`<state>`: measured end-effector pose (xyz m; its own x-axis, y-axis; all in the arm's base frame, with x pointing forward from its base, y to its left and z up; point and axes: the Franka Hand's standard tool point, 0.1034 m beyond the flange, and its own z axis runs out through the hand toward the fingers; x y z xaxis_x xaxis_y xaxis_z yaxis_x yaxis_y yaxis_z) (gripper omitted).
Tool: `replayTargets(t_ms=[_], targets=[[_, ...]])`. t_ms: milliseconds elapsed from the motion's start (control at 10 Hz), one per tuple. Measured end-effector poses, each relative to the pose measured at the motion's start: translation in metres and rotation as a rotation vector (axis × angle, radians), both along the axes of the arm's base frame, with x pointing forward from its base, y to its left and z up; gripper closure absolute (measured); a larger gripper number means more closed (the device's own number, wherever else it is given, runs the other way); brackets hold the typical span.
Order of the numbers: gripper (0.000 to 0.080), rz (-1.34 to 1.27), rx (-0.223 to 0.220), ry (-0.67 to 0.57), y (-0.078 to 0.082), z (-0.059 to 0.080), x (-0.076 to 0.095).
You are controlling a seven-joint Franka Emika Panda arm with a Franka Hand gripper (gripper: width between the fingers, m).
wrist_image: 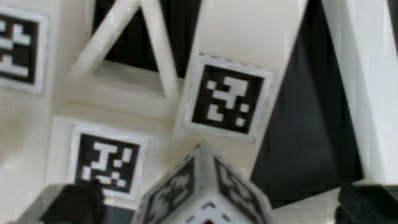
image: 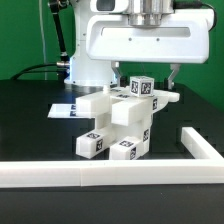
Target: Assemble chair
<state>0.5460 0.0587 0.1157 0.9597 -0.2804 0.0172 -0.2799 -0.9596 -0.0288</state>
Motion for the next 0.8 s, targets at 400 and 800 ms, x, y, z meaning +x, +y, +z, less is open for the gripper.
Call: replayTargets(t_ms=[400, 800], targets=[[0.015, 0.412, -0.033, -0.015, -0.0025, 0.0031, 0.0025], [0.0348, 0.524, -0.038, -0.015, -0.0068, 0.0025, 0.0028]])
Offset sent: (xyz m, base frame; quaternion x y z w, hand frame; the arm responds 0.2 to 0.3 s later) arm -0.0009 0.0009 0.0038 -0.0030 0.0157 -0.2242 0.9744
